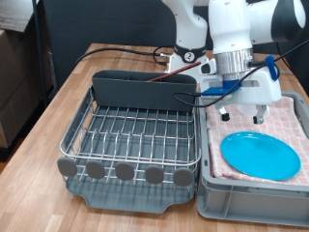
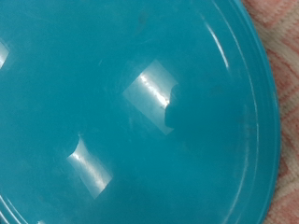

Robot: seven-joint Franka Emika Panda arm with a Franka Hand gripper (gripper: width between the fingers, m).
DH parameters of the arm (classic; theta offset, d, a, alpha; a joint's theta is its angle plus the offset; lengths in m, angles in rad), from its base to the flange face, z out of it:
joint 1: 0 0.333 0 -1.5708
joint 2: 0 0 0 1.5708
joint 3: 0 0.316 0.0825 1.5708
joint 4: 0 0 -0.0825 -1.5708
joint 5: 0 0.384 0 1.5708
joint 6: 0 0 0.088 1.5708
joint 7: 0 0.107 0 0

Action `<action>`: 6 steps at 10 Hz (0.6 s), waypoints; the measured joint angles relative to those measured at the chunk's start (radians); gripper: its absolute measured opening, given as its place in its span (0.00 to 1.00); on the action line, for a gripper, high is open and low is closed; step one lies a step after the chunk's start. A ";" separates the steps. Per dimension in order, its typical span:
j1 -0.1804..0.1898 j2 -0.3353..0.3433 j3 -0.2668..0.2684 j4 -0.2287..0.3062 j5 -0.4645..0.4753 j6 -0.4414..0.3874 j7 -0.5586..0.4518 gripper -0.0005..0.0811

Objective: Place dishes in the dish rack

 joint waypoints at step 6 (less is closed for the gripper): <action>-0.008 0.056 0.010 0.054 0.089 -0.004 -0.122 0.99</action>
